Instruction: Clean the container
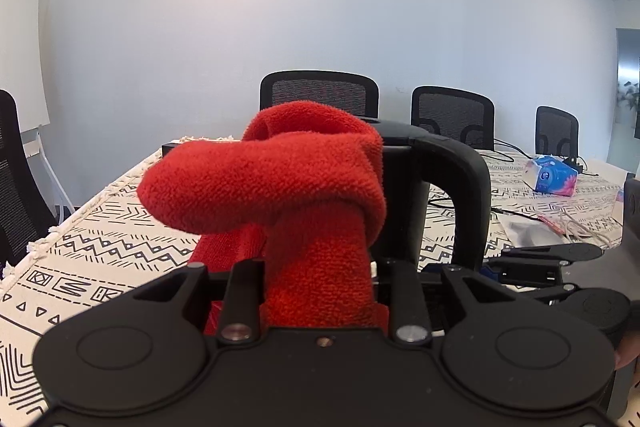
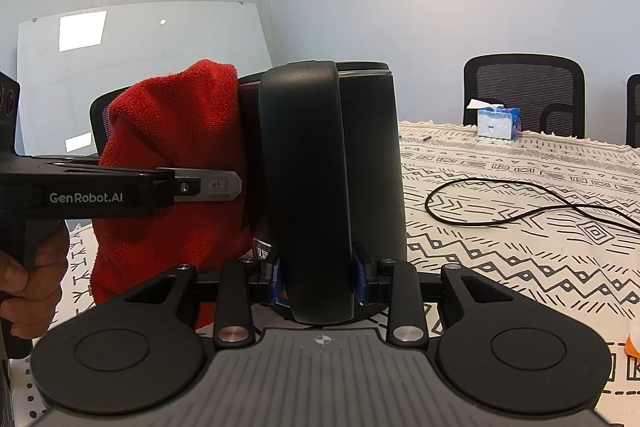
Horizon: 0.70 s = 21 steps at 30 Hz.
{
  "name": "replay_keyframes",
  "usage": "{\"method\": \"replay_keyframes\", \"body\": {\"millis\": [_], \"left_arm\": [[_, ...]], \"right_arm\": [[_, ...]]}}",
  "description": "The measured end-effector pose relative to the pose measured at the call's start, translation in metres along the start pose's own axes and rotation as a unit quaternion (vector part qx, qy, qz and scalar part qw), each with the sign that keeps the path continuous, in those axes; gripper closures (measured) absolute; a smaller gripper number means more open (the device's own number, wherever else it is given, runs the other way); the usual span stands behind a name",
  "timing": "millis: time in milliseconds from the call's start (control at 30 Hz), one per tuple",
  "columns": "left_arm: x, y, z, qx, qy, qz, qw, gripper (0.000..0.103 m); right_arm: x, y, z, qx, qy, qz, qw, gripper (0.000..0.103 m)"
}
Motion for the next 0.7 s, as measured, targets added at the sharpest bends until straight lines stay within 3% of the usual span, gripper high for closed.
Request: {"method": "replay_keyframes", "body": {"millis": [167,400,700], "left_arm": [[-0.012,0.001,-0.007,0.012,0.016,-0.004,0.9998,0.072],[0.0,0.003,-0.002,0.011,0.001,-0.006,0.9999,0.072],[-0.012,0.006,-0.008,0.023,0.013,-0.015,0.9995,0.072]], "right_arm": [[0.0,0.0,-0.001,0.0,0.0,0.0,1.0,0.072],[0.0,0.002,0.0,0.0,0.001,0.0,1.0,0.072],[0.0,0.003,0.001,0.0,0.001,0.0,1.0,0.072]]}}
Point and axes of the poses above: each gripper's, at about its wrist camera, not at the fingertips, and z roughly against the way its jaws point, y to its left, x to its top, the point moved 6 cm from there along -z, roughly the way its jaws point, and after that the axes turned 11 degrees about z, right-handed, at the moved point
